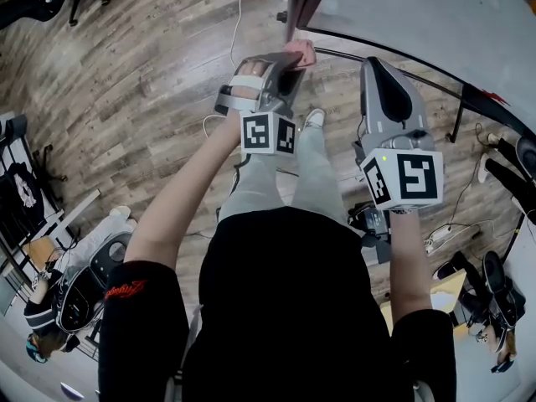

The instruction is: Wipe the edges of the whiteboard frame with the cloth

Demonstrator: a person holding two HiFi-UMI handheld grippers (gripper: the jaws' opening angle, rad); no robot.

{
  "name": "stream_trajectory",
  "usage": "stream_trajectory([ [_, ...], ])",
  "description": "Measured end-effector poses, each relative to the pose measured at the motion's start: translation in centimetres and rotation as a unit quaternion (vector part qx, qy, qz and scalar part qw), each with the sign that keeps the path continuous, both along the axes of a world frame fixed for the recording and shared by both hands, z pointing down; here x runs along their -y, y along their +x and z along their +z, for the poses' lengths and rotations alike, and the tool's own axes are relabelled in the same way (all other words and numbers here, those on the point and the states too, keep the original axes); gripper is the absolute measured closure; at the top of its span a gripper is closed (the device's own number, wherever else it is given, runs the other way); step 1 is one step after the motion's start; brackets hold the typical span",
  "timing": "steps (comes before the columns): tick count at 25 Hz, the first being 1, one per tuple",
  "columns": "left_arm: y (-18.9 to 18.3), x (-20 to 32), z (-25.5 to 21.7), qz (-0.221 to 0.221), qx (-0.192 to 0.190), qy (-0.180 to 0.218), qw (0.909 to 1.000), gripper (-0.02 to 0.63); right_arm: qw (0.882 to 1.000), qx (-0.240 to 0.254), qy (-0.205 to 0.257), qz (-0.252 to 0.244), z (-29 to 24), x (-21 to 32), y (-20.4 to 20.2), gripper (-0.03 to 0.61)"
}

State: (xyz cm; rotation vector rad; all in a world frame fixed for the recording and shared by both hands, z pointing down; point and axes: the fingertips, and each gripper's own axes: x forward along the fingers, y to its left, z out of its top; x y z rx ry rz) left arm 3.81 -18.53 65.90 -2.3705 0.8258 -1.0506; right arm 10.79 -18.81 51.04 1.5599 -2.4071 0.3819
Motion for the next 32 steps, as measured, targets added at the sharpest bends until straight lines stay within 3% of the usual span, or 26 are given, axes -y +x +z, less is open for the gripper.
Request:
stream_trajectory([
  [7,1.1,-2.2,-5.1,-0.007,-0.134,-0.029,0.9905,0.561,1.0,0.0,0.008,0.001,-1.0,-0.4,-0.1,0.577],
  [11,2.2,-3.1,-8.7,-0.003,-0.219,-0.063,0.9736,0.561,1.0,-0.003,0.01,-0.006,-1.3,-0.6,-0.1,0.577],
  [14,2.5,-3.3,-11.8,-0.007,-0.265,-0.063,0.9622,0.56,1.0,-0.002,0.016,-0.007,-1.6,-0.6,0.0,0.577],
  [23,1.7,-2.7,-18.6,-0.021,-0.333,-0.04,0.9419,0.56,0.999,-0.002,0.035,-0.01,-4.1,-0.3,0.2,0.577],
  [32,1.0,-2.3,-22.2,-0.045,-0.366,-0.007,0.9295,0.561,0.998,0.002,0.062,-0.014,-6.2,-0.2,1.0,0.577],
])
